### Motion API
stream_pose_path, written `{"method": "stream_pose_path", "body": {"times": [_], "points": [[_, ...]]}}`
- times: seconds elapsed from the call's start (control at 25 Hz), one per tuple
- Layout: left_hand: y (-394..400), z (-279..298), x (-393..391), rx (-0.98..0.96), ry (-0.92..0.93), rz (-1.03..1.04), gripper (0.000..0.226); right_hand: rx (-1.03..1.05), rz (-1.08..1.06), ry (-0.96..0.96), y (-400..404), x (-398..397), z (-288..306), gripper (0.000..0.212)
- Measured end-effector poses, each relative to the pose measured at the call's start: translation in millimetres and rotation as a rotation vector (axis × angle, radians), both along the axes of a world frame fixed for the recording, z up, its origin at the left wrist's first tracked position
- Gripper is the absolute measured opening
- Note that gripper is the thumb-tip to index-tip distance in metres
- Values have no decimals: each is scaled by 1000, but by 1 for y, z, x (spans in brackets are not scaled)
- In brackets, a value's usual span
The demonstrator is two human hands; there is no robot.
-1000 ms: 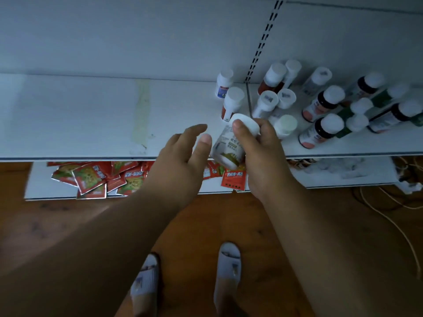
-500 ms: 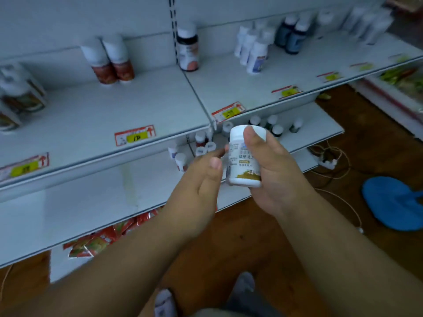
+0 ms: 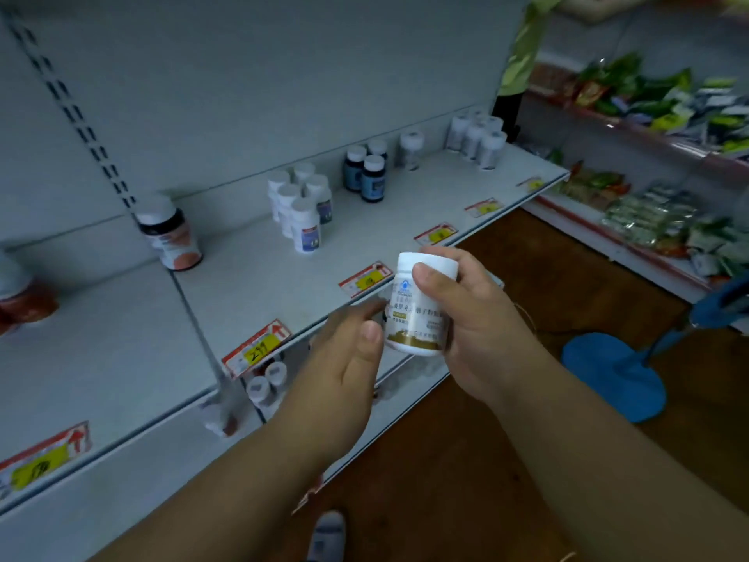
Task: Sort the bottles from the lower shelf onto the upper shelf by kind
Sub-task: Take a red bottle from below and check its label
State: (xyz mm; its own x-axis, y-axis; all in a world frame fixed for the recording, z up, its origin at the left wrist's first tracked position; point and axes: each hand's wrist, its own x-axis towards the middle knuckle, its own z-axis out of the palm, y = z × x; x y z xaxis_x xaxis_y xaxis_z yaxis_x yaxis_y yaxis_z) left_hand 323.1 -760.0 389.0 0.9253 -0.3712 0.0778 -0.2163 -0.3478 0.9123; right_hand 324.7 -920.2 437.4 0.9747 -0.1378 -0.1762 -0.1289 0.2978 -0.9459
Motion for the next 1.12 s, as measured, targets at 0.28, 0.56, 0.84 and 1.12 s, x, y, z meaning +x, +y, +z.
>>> {"method": "stream_pose_path", "body": {"times": [0.28,0.56,0.84,1.12], "points": [[-97,0,123,110,-71,-150,56,-102,-262,-29,-104,91,10,67],[-231,-27,216,243,-242,-83,77,-196,-191,-26,-236,189,-26,48],[-299,-20,271,204,-186,119,74,-338,145,-36,-303,282,-26,36],[-277,-37,345,544,-181,259,82,-694,249,-103,-292,384,-37,48]]}}
